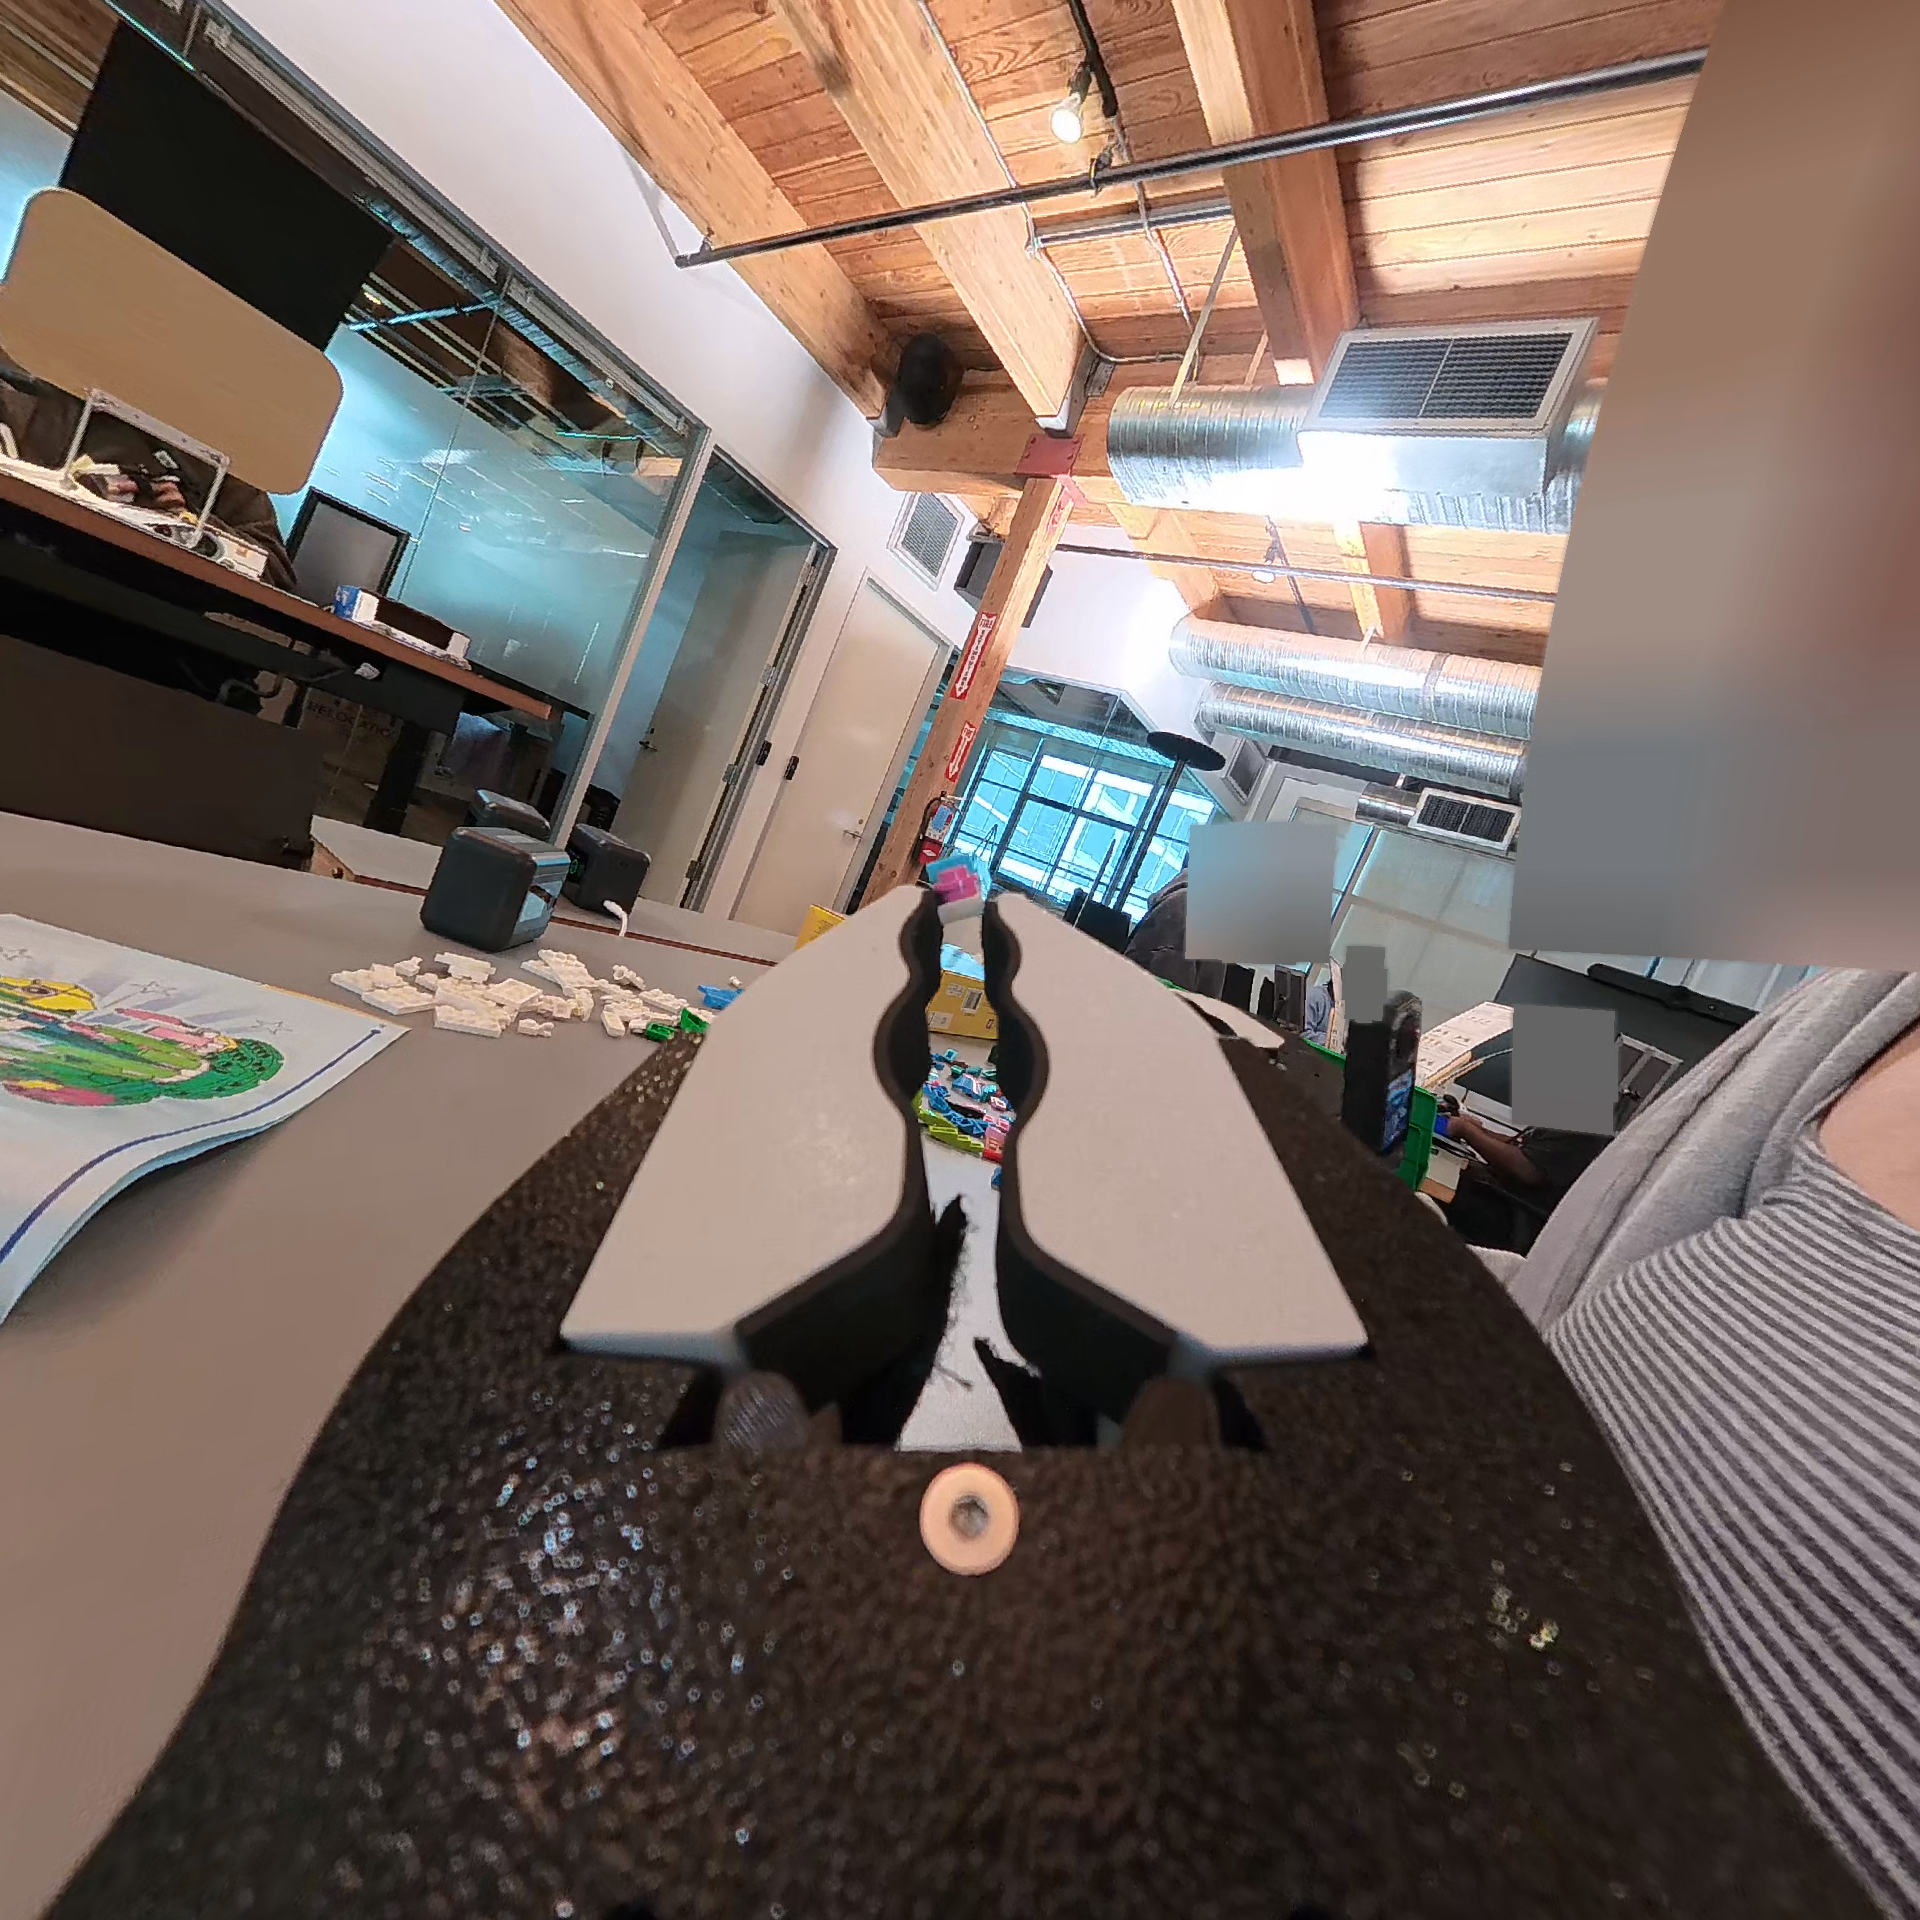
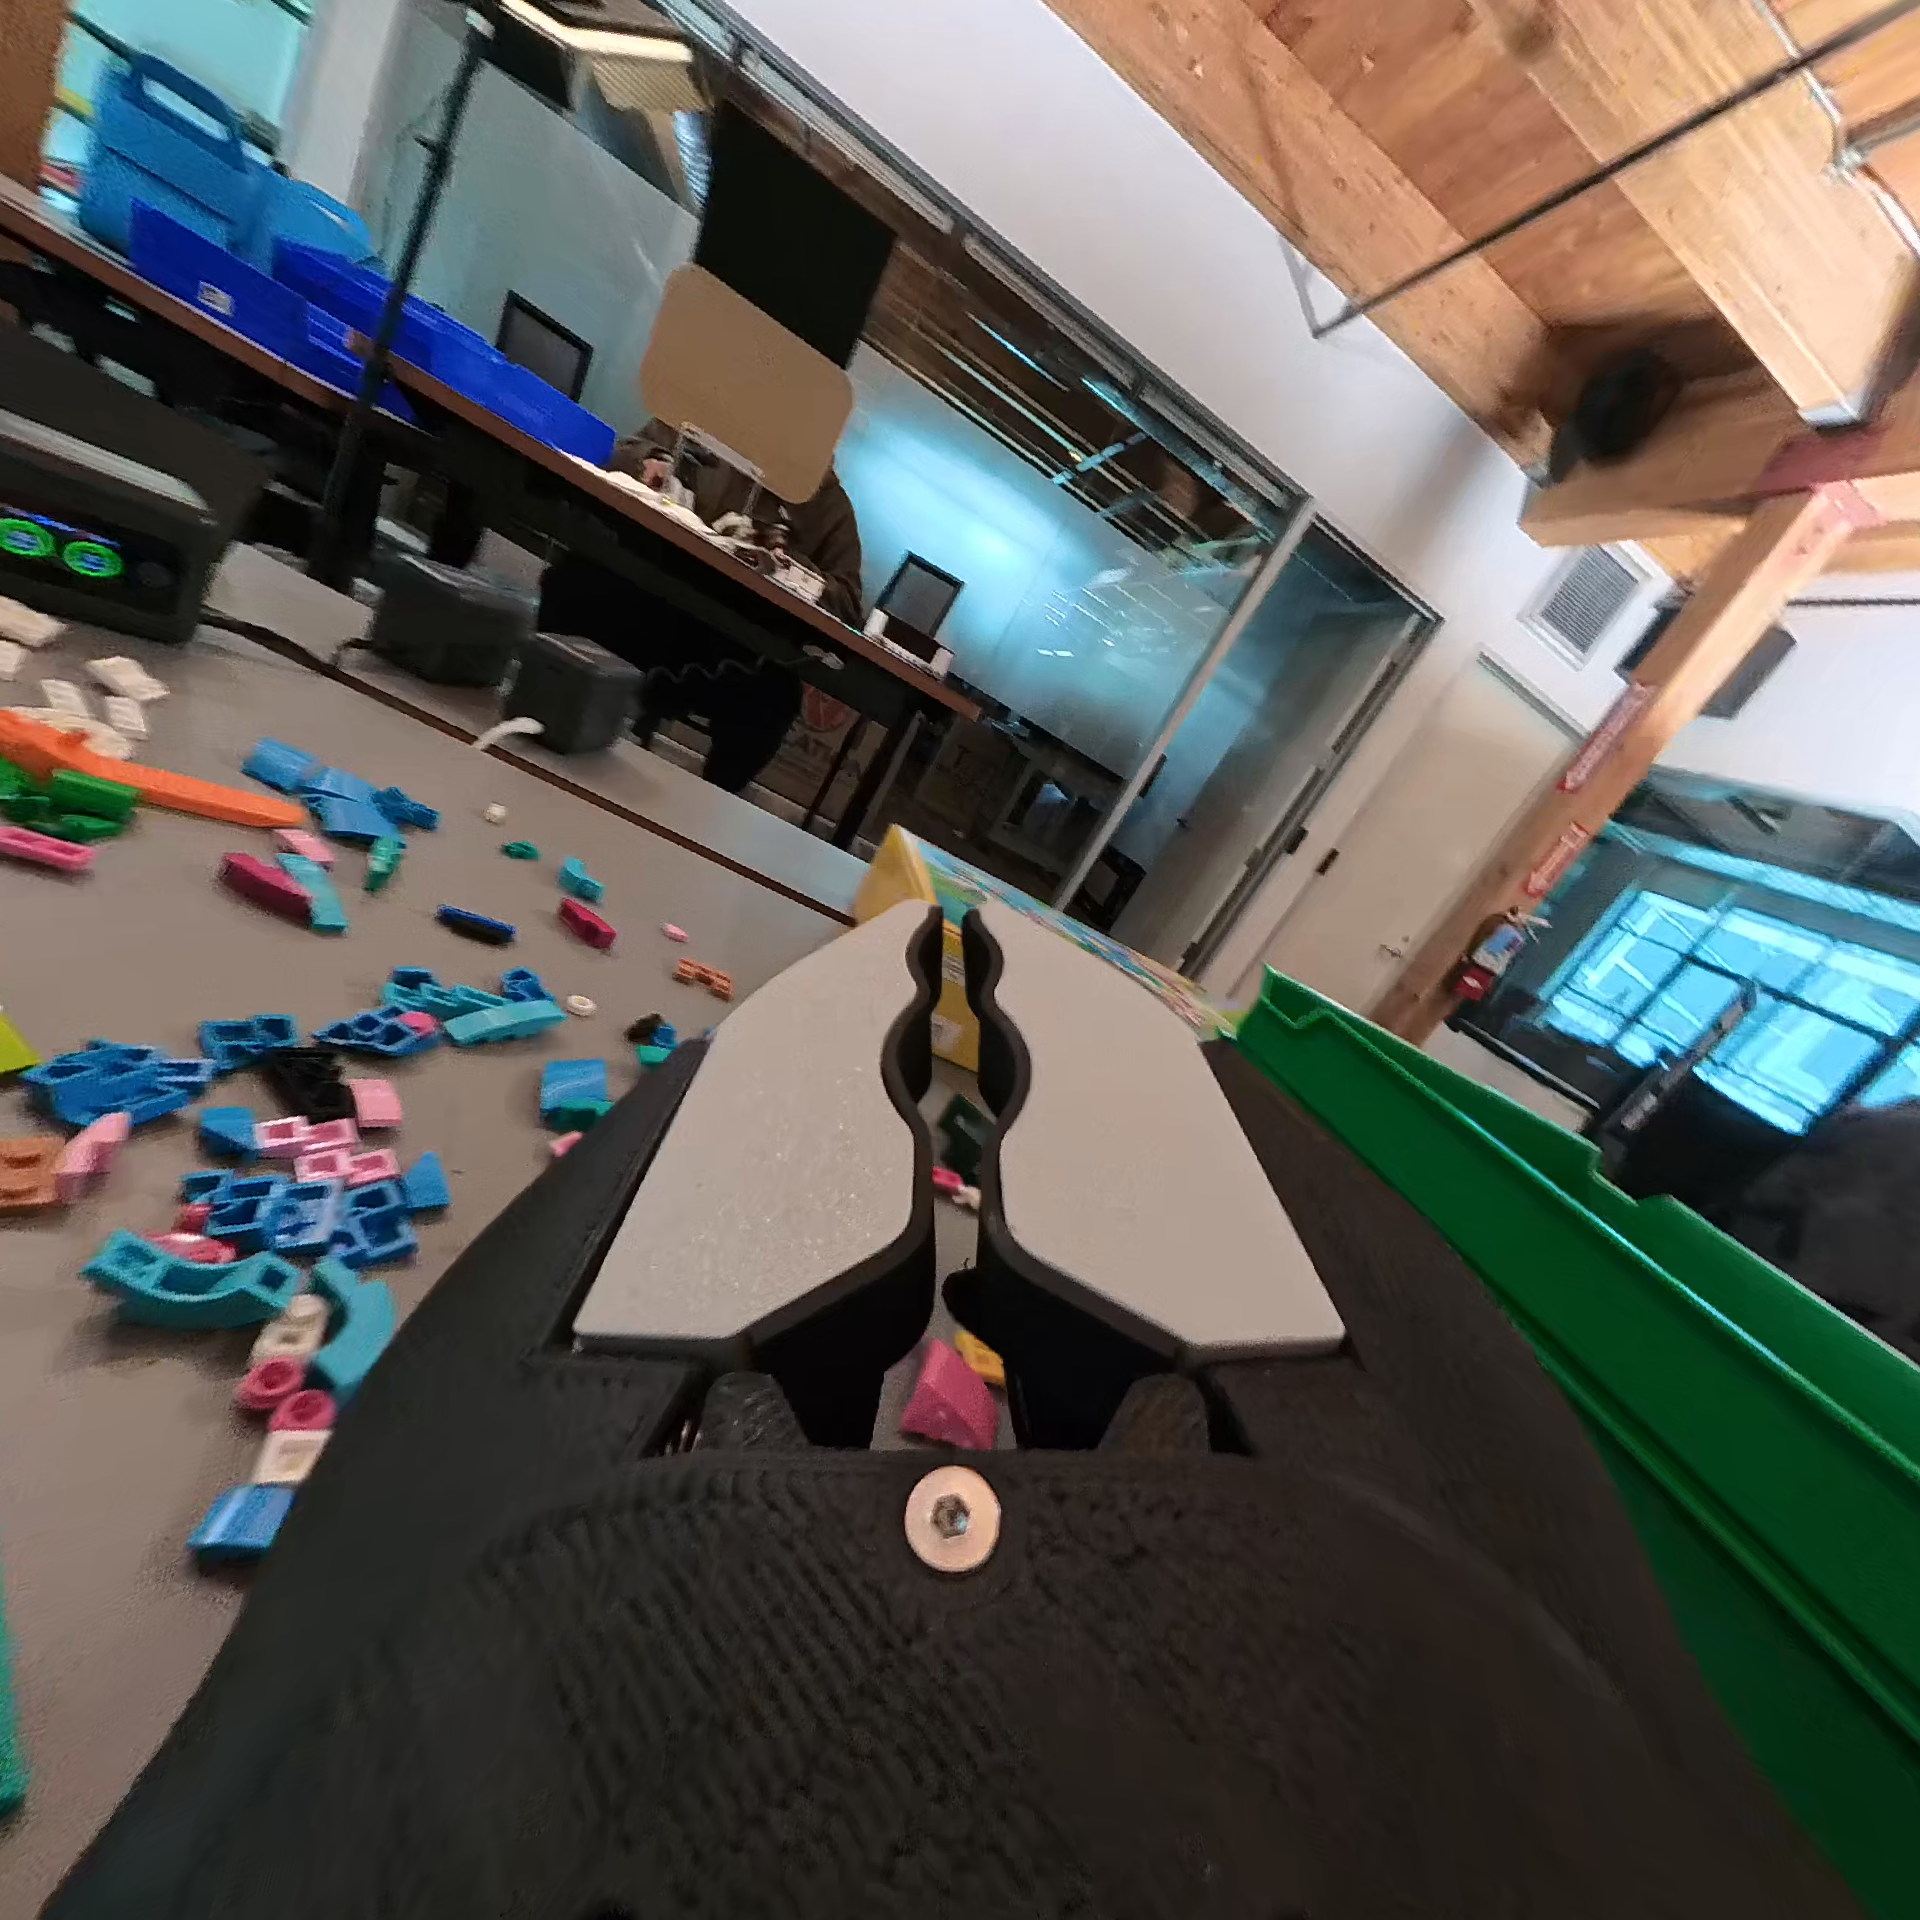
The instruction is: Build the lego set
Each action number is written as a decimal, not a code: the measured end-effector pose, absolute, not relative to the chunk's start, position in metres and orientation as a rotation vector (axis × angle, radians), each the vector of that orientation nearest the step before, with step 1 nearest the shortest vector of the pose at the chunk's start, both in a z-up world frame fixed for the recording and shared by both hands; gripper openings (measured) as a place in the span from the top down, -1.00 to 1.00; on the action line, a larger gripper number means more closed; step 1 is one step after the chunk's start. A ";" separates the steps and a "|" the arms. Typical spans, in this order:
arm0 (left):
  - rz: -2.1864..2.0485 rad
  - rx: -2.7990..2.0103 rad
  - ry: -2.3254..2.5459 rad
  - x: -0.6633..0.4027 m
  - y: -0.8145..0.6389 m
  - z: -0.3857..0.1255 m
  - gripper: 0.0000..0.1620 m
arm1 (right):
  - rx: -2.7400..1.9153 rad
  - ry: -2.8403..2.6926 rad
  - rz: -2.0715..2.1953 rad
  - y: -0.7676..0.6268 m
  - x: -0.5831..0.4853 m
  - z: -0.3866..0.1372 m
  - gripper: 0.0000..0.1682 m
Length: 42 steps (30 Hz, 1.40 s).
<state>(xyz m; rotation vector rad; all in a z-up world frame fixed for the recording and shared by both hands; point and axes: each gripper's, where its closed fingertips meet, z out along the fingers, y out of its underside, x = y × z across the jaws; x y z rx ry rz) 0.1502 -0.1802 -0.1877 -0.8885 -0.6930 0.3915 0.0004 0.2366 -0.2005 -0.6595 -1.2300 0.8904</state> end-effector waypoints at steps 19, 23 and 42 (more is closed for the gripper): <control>0.380 -0.882 -0.701 0.151 -0.181 -0.188 0.92 | -0.094 -2.673 1.302 -0.095 0.104 -0.288 0.87; 0.374 -0.876 -0.706 0.150 -0.182 -0.188 0.91 | -0.169 -2.876 1.279 -0.109 0.112 -0.304 0.74; 0.366 -0.880 -0.708 0.150 -0.181 -0.188 0.92 | 0.006 -2.930 1.161 -0.127 0.121 -0.323 0.88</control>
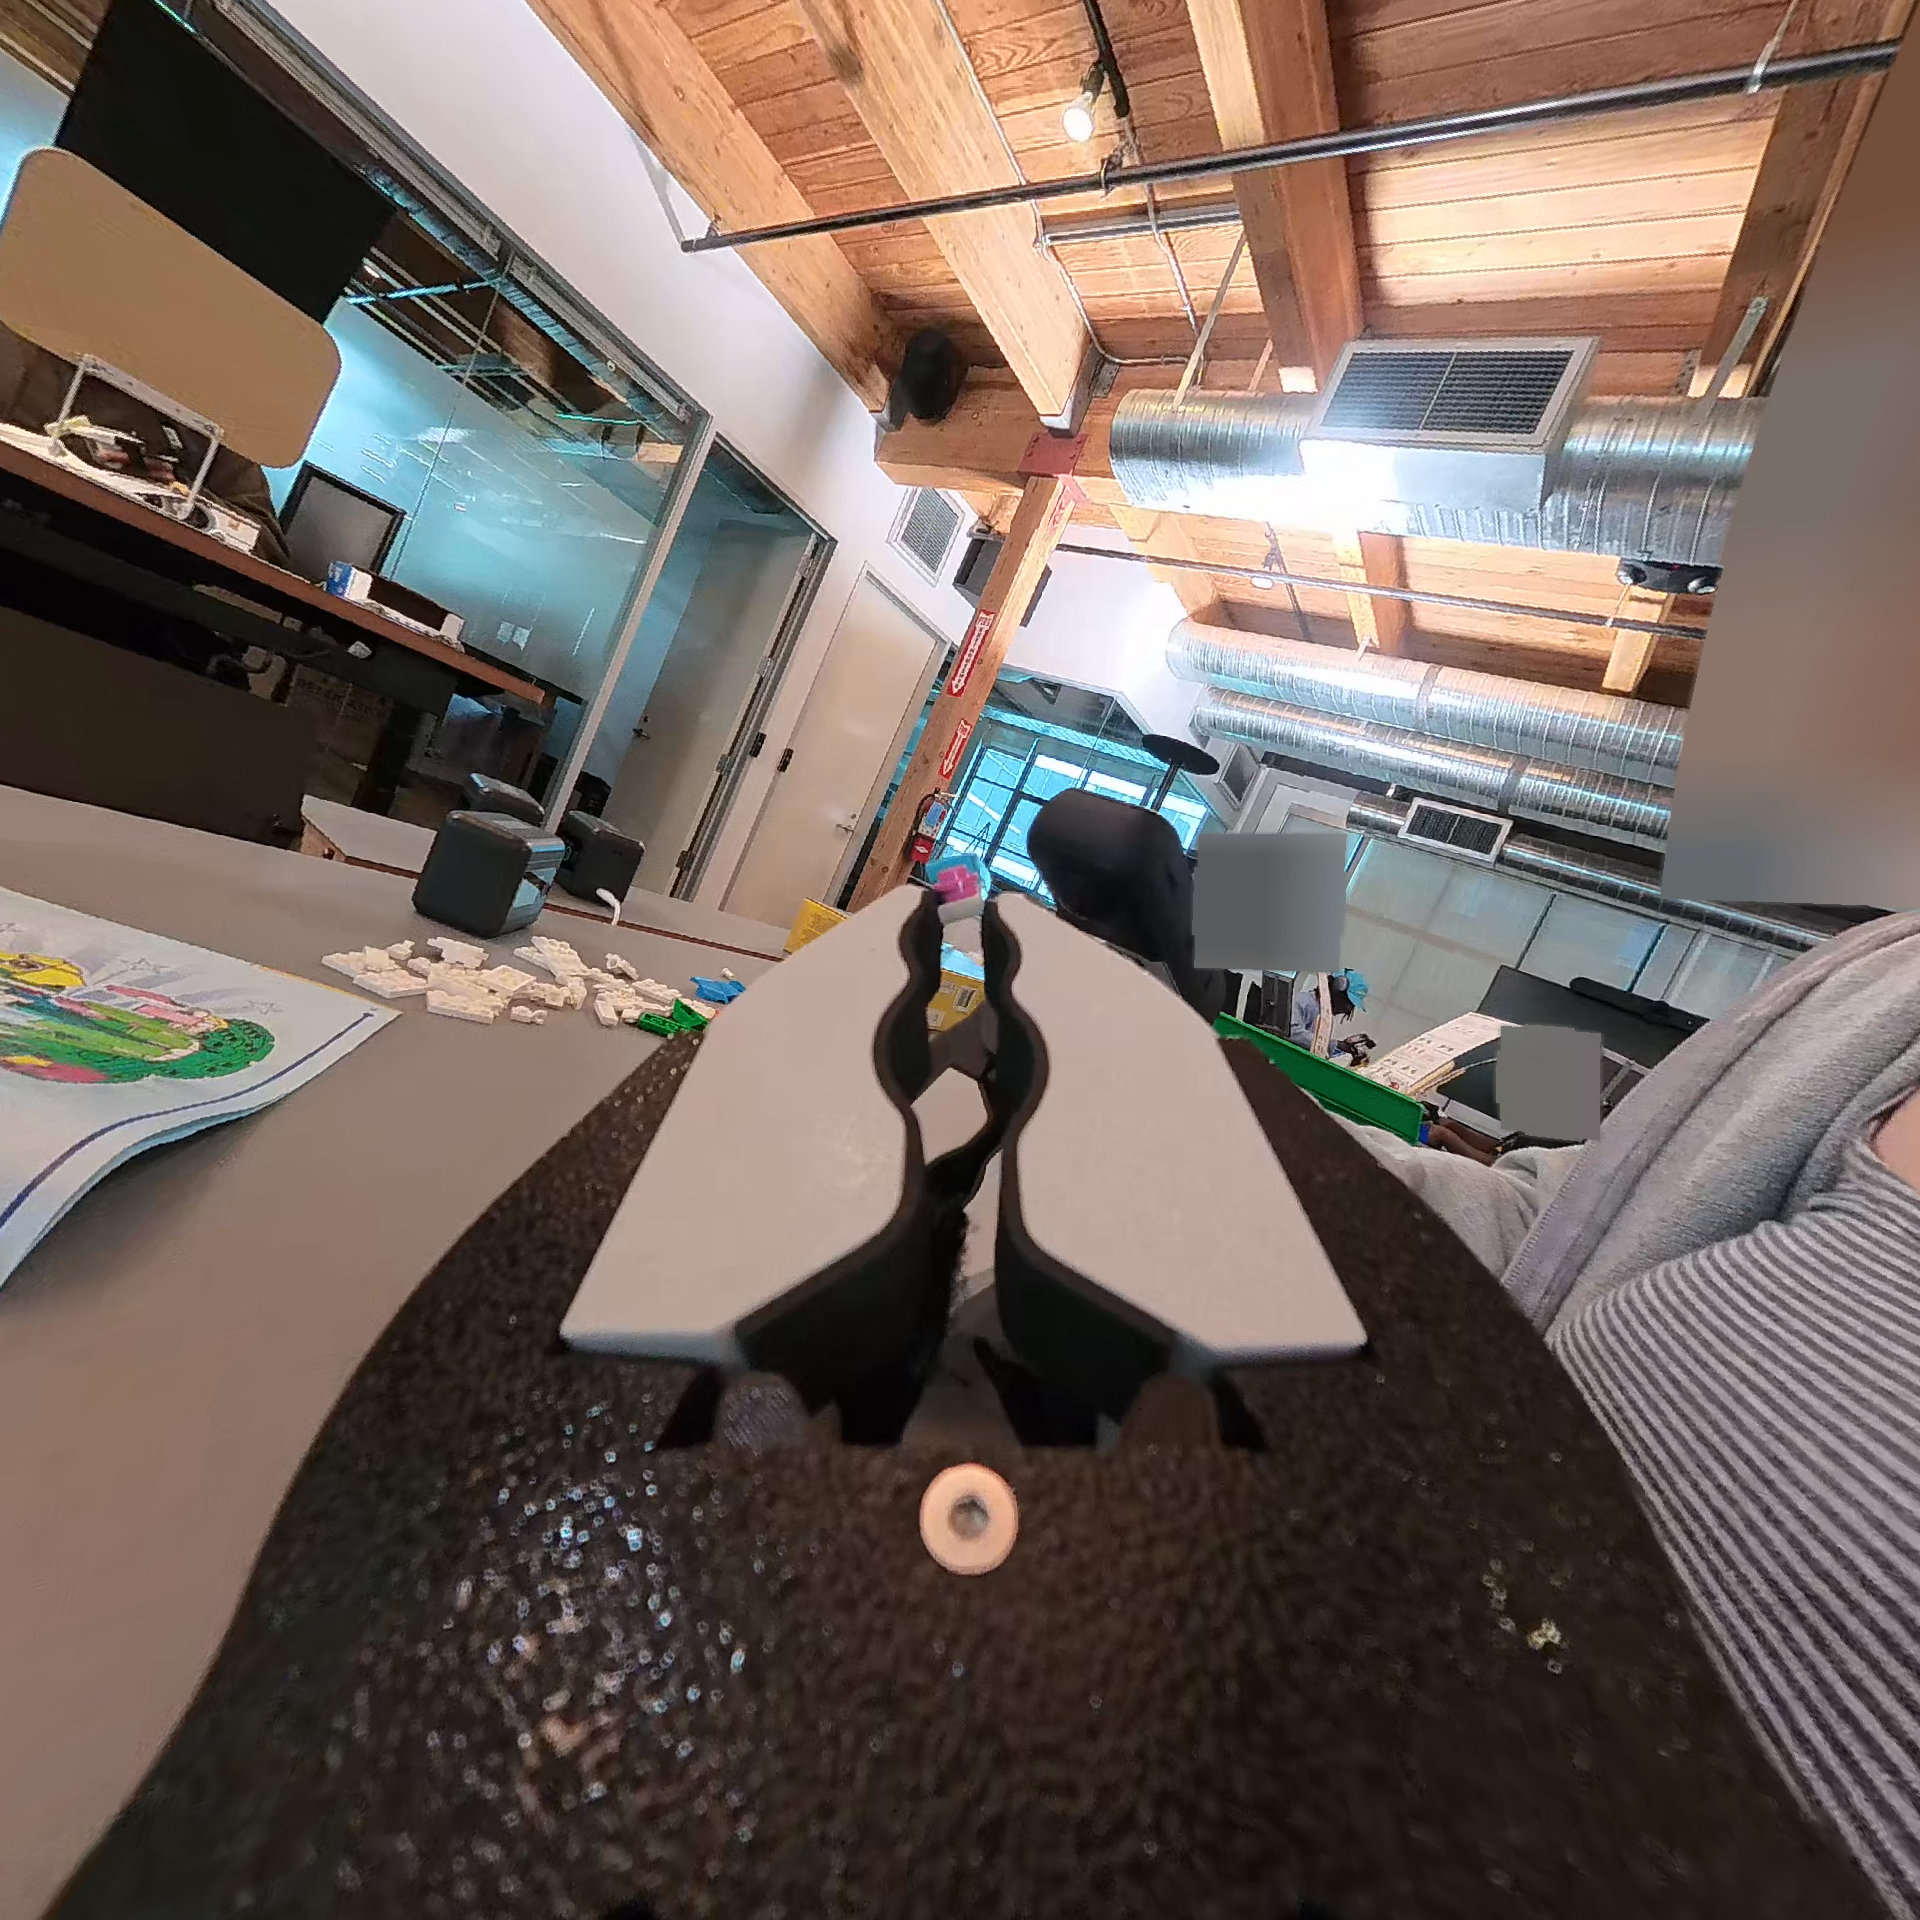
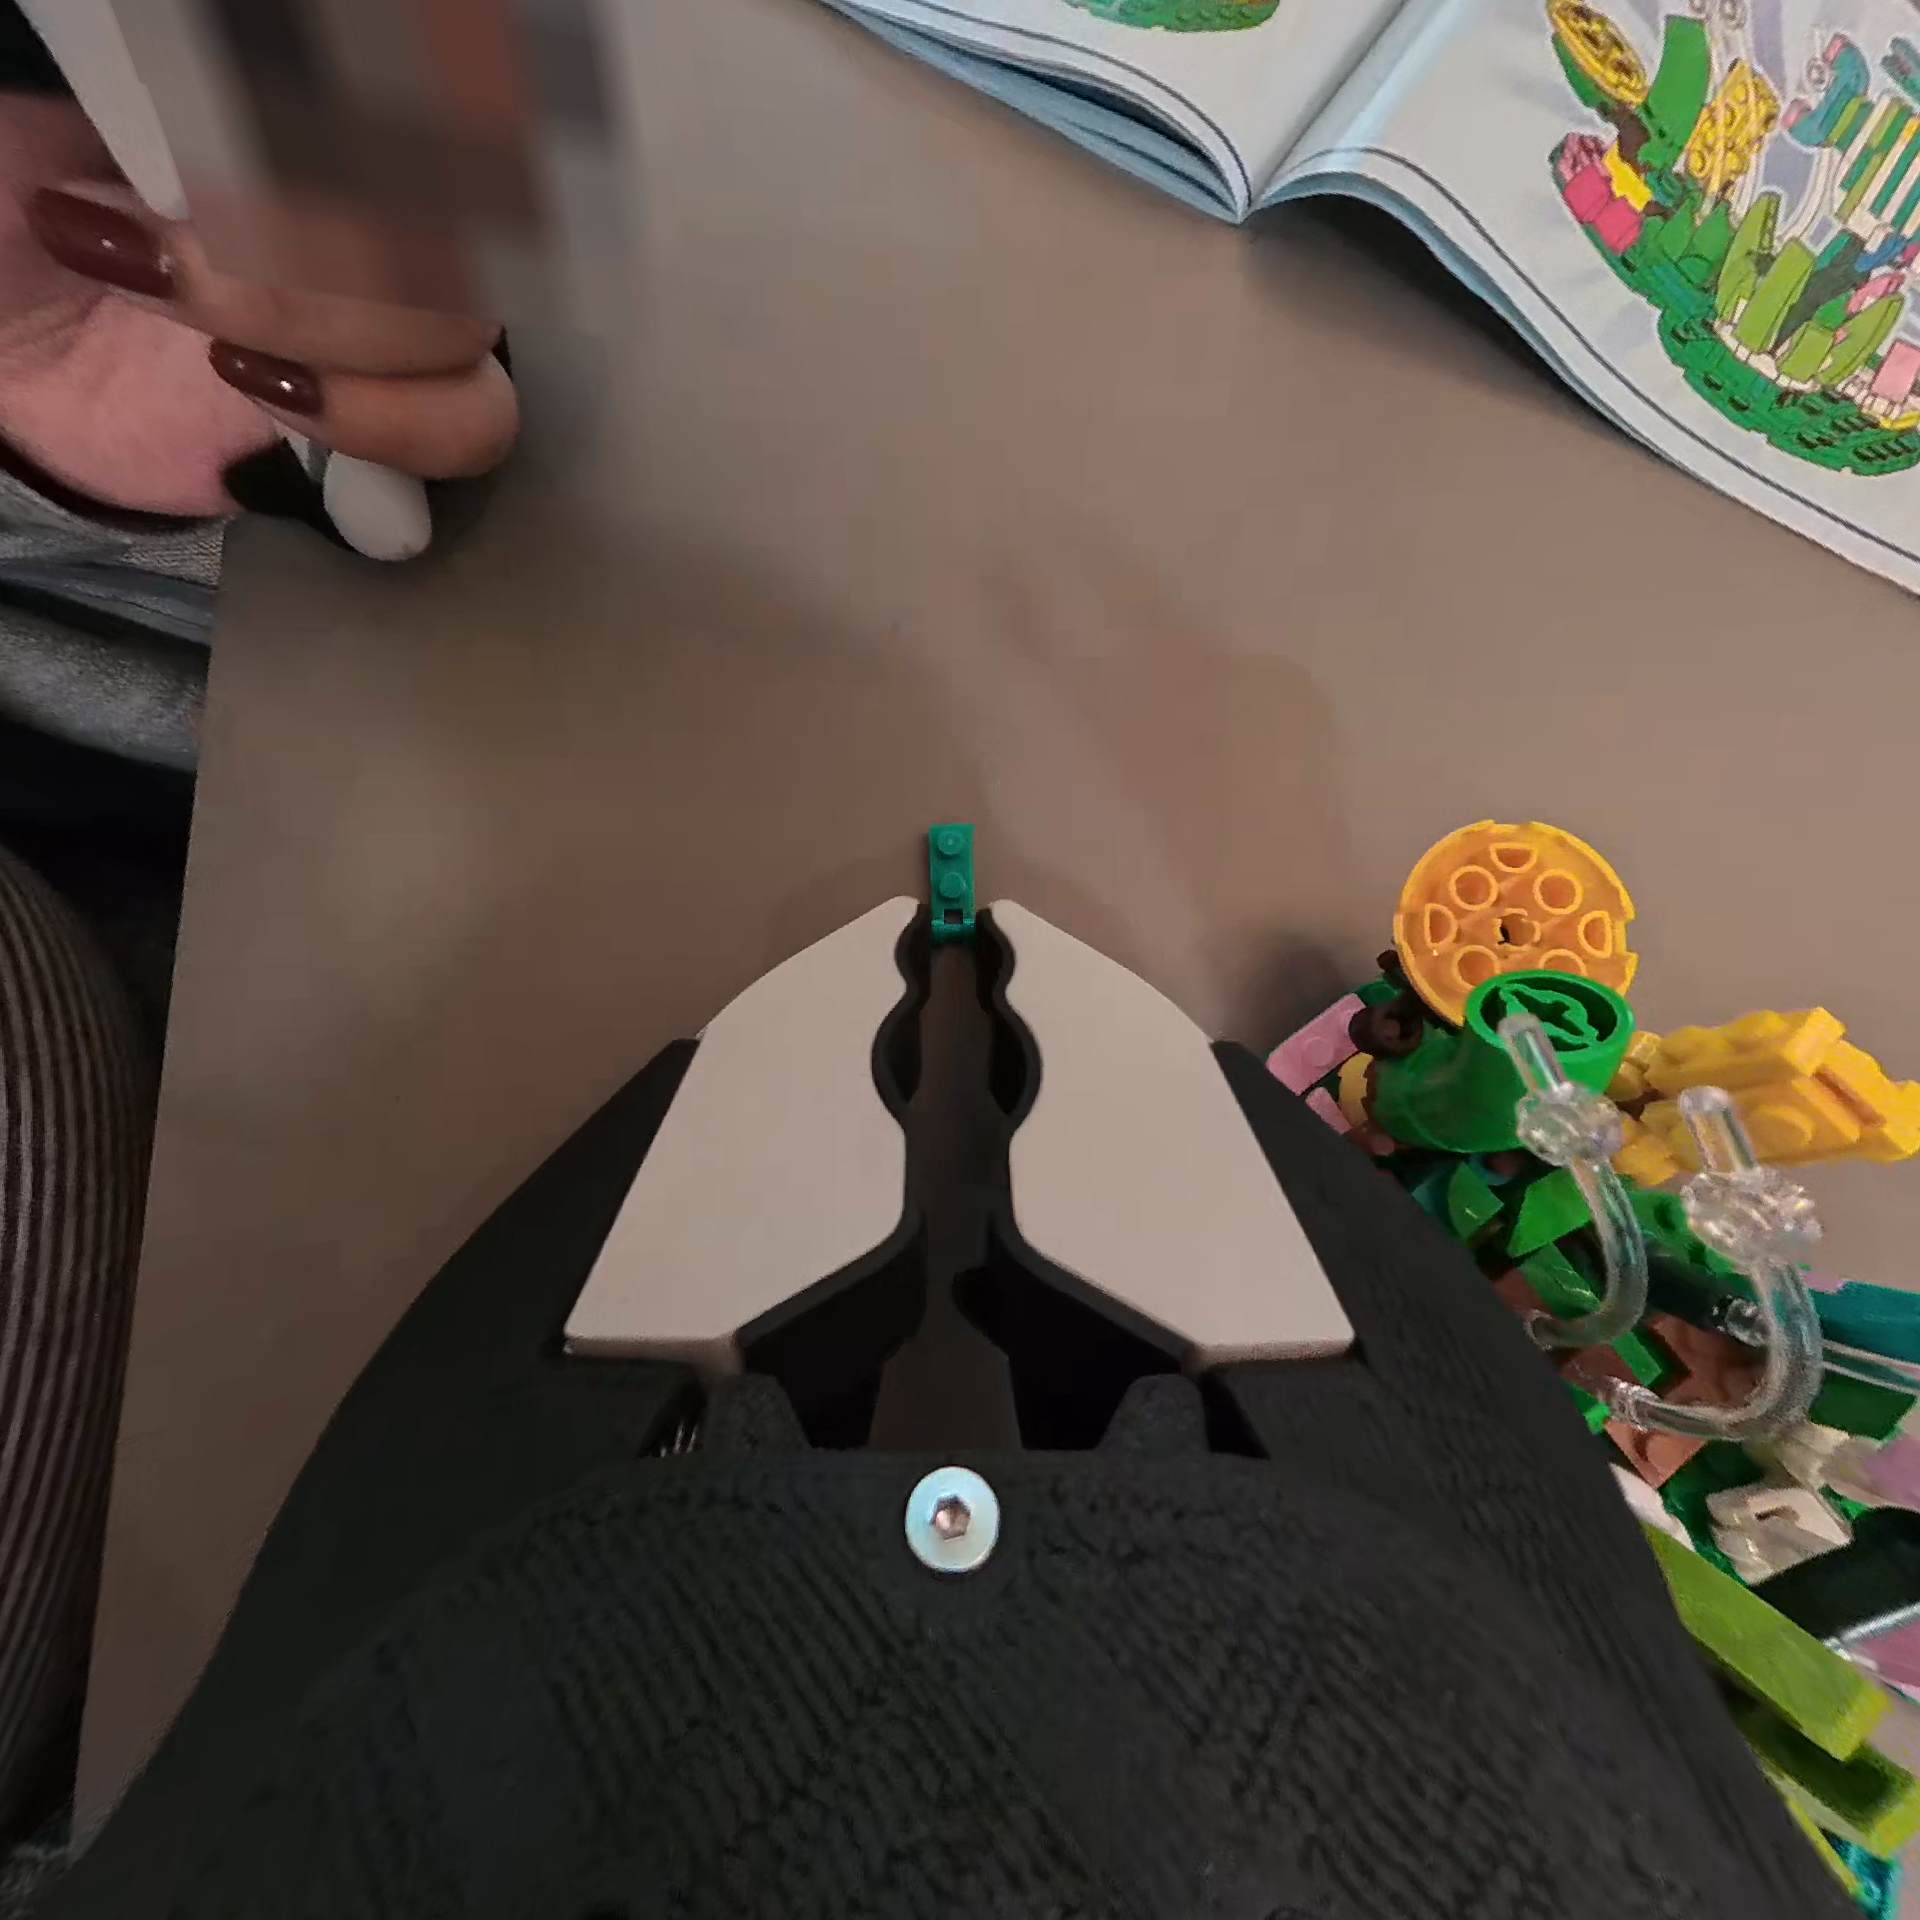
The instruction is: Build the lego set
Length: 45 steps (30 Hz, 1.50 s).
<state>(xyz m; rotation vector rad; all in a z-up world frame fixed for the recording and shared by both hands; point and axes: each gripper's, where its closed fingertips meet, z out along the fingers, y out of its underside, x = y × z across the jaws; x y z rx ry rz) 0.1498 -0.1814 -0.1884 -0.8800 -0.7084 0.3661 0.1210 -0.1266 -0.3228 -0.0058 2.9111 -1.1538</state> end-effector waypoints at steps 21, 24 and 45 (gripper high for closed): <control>0.243 -0.883 -0.744 0.145 -0.180 -0.193 0.92 | 0.340 2.408 -1.369 -0.133 0.129 -0.251 0.93; 0.237 -0.879 -0.747 0.144 -0.181 -0.193 0.92 | 0.360 2.389 -1.390 -0.131 0.126 -0.245 0.93; 0.200 -0.910 -0.739 0.145 -0.175 -0.196 0.92 | 0.231 2.384 -1.431 -0.140 0.141 -0.225 0.93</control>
